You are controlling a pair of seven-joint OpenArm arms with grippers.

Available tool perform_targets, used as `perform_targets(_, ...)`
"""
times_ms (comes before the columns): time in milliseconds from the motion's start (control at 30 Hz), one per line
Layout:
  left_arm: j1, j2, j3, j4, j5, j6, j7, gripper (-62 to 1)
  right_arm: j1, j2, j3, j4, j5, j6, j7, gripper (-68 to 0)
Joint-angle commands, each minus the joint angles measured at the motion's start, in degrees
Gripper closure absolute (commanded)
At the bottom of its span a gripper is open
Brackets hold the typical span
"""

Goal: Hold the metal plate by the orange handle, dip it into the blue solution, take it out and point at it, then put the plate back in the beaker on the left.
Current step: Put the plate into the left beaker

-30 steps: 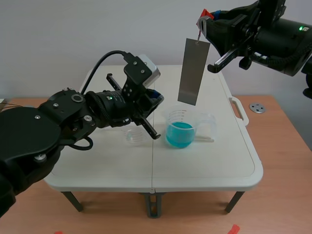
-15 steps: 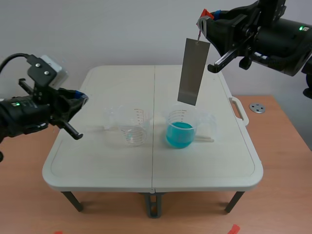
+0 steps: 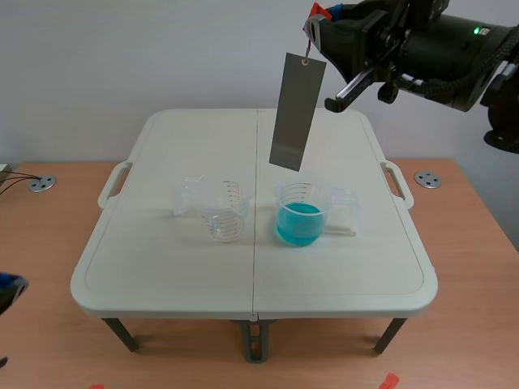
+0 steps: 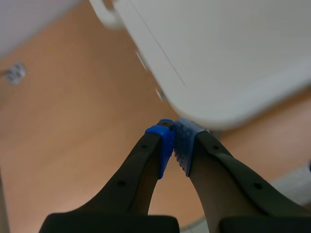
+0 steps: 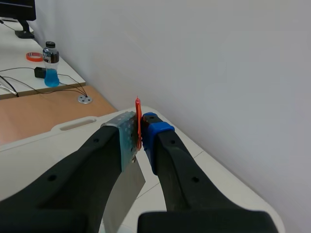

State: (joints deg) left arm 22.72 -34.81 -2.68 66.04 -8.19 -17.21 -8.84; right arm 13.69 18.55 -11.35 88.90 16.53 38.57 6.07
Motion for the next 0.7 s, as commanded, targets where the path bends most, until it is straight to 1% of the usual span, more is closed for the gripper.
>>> perform_targets(0,2.62,0.63,0.28,0.24,-0.94,0.0,-0.81,-1.5,2.4,-0.15,-0.83,1.4,0.81,-0.72,0.52,-1.3)
perform_targets(33,4.52,1.03,0.28,0.24,-1.31,0.02,-0.81,-1.5,2.89,-0.17,-1.44,1.4,0.81,-1.31,0.42,-1.3)
perform_targets(167,11.04,3.93,0.31,-0.46,-1.49,0.0,-0.81,-1.5,5.18,-0.17,-3.74,1.25,0.83,-2.03,0.42,-1.3)
perform_targets(267,14.97,6.56,0.31,-1.42,-1.42,0.0,-0.79,-1.5,6.86,-0.63,-5.44,0.85,0.81,-3.61,-0.15,-1.3)
perform_targets(467,20.7,11.17,0.31,-3.72,-1.07,0.0,-0.79,-1.5,10.14,-2.91,-8.15,-1.55,0.59,-4.28,-1.36,-1.3)
perform_targets(667,23.32,14.14,0.42,-6.8,0.61,0.0,-0.74,-1.5,13.25,-5.27,-11.93,-5.14,0.59,-4.31,-2.14,-1.3)
